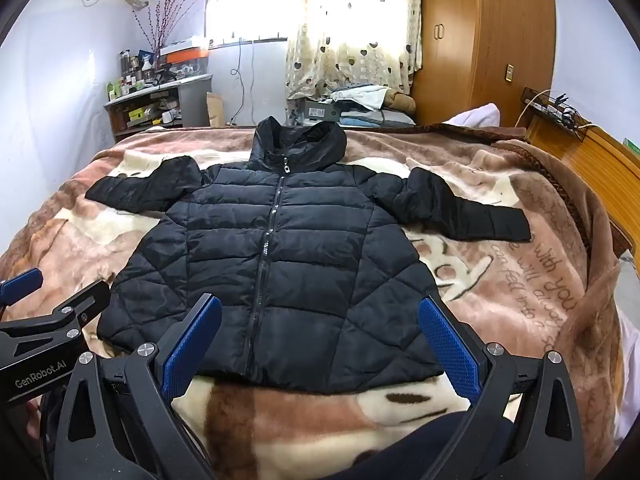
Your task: Fold large clothes
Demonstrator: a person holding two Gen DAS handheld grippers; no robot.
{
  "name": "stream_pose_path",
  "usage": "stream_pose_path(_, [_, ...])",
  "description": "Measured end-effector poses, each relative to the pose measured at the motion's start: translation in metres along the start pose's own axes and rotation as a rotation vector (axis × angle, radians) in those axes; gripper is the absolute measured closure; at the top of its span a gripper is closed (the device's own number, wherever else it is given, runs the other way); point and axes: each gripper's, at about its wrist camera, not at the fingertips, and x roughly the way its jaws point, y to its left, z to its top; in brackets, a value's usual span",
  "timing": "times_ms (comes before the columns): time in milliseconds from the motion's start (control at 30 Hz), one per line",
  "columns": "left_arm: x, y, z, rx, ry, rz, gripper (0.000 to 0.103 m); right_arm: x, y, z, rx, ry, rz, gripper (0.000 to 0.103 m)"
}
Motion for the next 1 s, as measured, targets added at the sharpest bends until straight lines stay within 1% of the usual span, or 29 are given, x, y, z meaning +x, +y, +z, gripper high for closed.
stream_pose_path(400, [0.0014,0.0017,-0.0005,-0.004,0.013,0.003,0.000,-0.0002,0.0003,-0.0004,0.002,-0.009,0.000,0.004])
stream_pose_path(500, [0.0016,0.0002,-0.0031,-0.005,0.018,-0.008,0.000,0.0000,0.0005,-0.0003,0.002,-0.007,-0.001,0.004])
stream_pose_path(600, [0.0029,0.0036,-0.0038,-0.022,0.020,-0.055,0.000,-0.0006,0.0006,-0.0004,0.003,-0.009,0.003,0.004])
stream_pose_path(633, [0.0021,0.0043,-0.0041,-0.029,0.016,-0.059,0.000,-0.0008,0.0008,-0.0004,0.003,-0.010,0.002,0.004])
stream_pose_path(1000, [0.0020,0.0043,-0.0030,-0.018,0.008,-0.009,0.000,-0.0005,0.0013,-0.0007,0.005,-0.009,0.003,0.004])
